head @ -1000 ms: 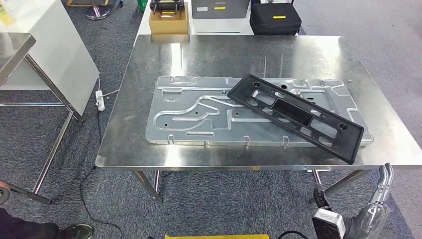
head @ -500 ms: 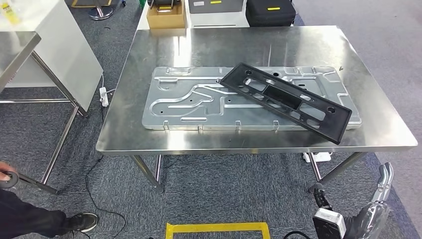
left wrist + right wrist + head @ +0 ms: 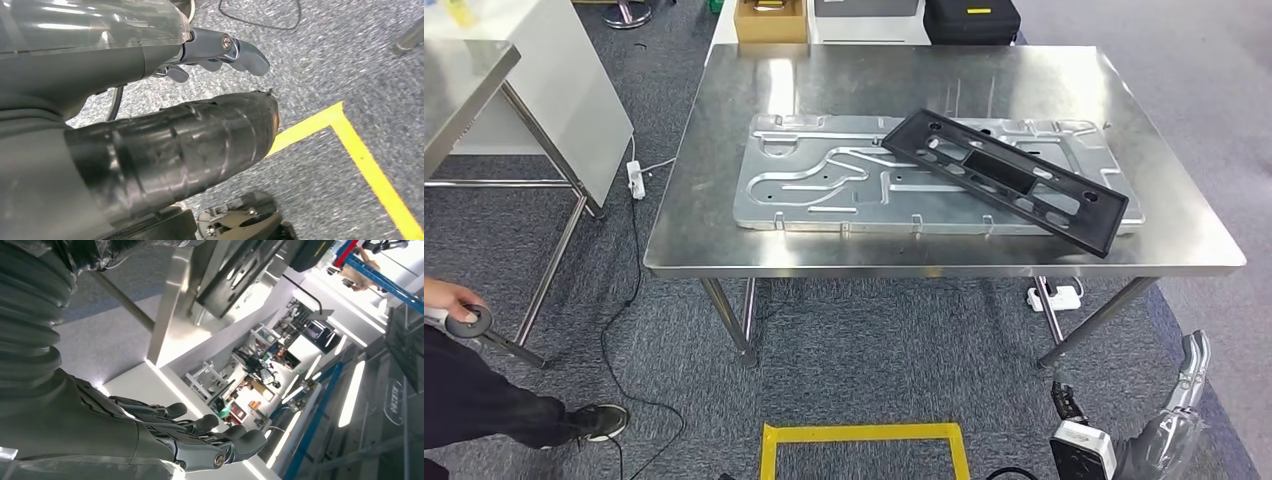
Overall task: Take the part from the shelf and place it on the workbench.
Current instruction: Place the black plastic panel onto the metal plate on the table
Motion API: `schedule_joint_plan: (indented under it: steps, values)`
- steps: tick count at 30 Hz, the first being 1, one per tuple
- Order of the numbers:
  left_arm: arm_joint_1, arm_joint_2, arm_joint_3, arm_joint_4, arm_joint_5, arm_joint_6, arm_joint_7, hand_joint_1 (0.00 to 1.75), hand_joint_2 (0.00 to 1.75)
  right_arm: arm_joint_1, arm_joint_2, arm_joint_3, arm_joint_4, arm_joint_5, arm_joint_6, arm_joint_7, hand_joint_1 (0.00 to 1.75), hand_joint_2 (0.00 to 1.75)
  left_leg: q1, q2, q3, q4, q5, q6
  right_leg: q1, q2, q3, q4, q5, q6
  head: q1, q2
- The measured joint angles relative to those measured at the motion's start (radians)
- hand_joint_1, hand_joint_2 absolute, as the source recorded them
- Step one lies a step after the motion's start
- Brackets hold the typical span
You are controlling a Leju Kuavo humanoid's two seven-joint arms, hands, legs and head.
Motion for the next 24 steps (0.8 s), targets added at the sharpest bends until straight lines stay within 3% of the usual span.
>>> schedule_joint_plan:
  steps: [2, 3, 6, 8, 10, 11, 12, 13, 14, 16, 18, 20, 22, 24]
  values:
    - [0.0, 0.0, 0.0, 0.0, 0.0, 0.0, 0.0, 0.0, 0.0, 0.0, 0.0, 0.0, -0.001, 0.0, 0.0, 0.0, 0.0, 1.75, -0.002, -0.001, -0.011, 0.005, 0.012, -0.009, 0.006, 0.0, 0.093, -0.14, 0.009, -0.01, 0.0, 0.0]
    - [0.0, 0.0, 0.0, 0.0, 0.0, 0.0, 0.0, 0.0, 0.0, 0.0, 0.0, 0.0, -0.001, 0.0, 0.0, 0.0, 0.0, 1.75, -0.002, -0.001, -0.013, 0.006, 0.018, -0.014, 0.009, 0.001, 0.114, -0.177, 0.004, -0.014, 0.0, 0.0]
    - [0.001, 0.0, 0.0, 0.0, 0.001, 0.0, 0.0, 0.0, 0.0, 0.002, 0.001, 0.0, -0.003, -0.001, 0.0, 0.0, 0.0, 1.75, 0.001, -0.003, -0.019, 0.012, 0.023, -0.033, 0.011, -0.001, 0.108, -0.198, 0.018, -0.031, 0.0, 0.0]
    - [0.002, 0.0, 0.0, 0.0, 0.001, 0.0, 0.0, 0.0, 0.0, 0.002, 0.002, 0.0, -0.003, -0.001, 0.0, 0.001, 0.0, 1.75, 0.003, -0.007, -0.042, 0.072, -0.042, -0.044, 0.006, -0.005, 0.088, -0.204, 0.039, -0.046, 0.0, 0.0]
    - [0.003, 0.0, 0.0, 0.0, 0.002, -0.001, 0.0, 0.0, 0.0, 0.002, 0.002, -0.001, -0.003, -0.001, 0.001, 0.001, 0.0, 1.75, 0.008, -0.008, -0.078, 0.191, -0.14, -0.052, 0.008, -0.008, 0.061, -0.202, 0.058, -0.053, -0.001, 0.0]
    - [0.003, 0.0, 0.0, 0.0, 0.002, -0.001, 0.0, 0.0, 0.0, 0.003, 0.003, -0.001, -0.003, -0.001, 0.001, 0.002, 0.0, 1.75, 0.009, -0.008, -0.089, 0.249, -0.168, -0.055, 0.009, -0.008, 0.046, -0.199, 0.068, -0.052, -0.001, 0.0]
    - [0.004, 0.0, 0.0, 0.0, 0.003, -0.001, 0.0, 0.0, 0.0, 0.003, 0.003, -0.001, -0.003, -0.001, 0.002, 0.003, 0.0, 1.75, 0.011, -0.008, -0.088, 0.283, -0.171, -0.057, 0.009, -0.008, 0.031, -0.195, 0.077, -0.051, -0.001, 0.0]
    - [0.004, 0.0, 0.0, 0.0, 0.003, -0.001, 0.0, 0.0, 0.0, 0.003, 0.003, -0.001, -0.003, 0.0, 0.002, 0.003, 0.0, 1.75, 0.012, -0.008, -0.072, 0.285, -0.154, -0.059, 0.009, -0.009, 0.015, -0.19, 0.085, -0.049, -0.001, 0.0]
    - [0.004, 0.0, 0.0, 0.0, 0.003, -0.001, 0.0, 0.0, 0.0, 0.003, 0.004, -0.001, -0.003, 0.0, 0.001, 0.004, 0.0, 1.75, 0.013, -0.008, -0.04, 0.252, -0.125, -0.059, 0.008, -0.009, 0.0, -0.183, 0.092, -0.046, -0.001, 0.0]
    - [0.003, 0.0, 0.001, 0.0, 0.003, -0.001, -0.001, 0.0, 0.0, 0.003, 0.005, -0.001, -0.003, 0.0, 0.001, 0.004, 0.0, 1.75, 0.012, -0.008, 0.06, 0.114, -0.088, -0.056, 0.008, -0.009, -0.024, -0.166, 0.101, -0.039, -0.002, 0.0]
    - [0.002, 0.0, 0.001, 0.0, 0.003, -0.001, -0.001, 0.0, 0.0, 0.003, 0.006, -0.001, -0.003, 0.001, 0.001, 0.004, 0.0, 0.87, 0.009, -0.01, 0.123, 0.011, -0.097, -0.049, 0.009, -0.009, -0.037, -0.153, 0.111, -0.028, -0.001, 0.0]
    - [0.002, 0.0, 0.001, 0.0, 0.003, -0.001, -0.001, 0.0, 0.0, 0.003, 0.006, -0.001, -0.003, 0.001, 0.001, 0.004, 0.0, 0.0, 0.007, -0.01, 0.123, -0.008, -0.1, -0.037, 0.009, -0.01, -0.041, -0.152, 0.123, -0.015, -0.001, 0.0]
    - [0.003, 0.0, 0.001, 0.0, 0.005, -0.001, -0.001, 0.0, 0.0, 0.005, 0.006, -0.002, -0.003, -0.001, 0.0, 0.006, 0.0, 0.0, 0.009, -0.005, 0.112, -0.013, -0.084, -0.018, 0.006, -0.007, -0.049, -0.136, 0.106, -0.004, 0.0, 0.0]
    - [0.001, -0.001, 0.001, 0.0, 0.006, -0.001, -0.001, 0.0, 0.0, 0.008, 0.006, -0.005, -0.004, -0.007, 0.001, 0.01, 0.0, 0.0, 0.009, -0.001, 0.093, -0.016, -0.065, -0.002, 0.002, -0.002, -0.074, -0.061, 0.026, 0.003, 0.0, 0.0]
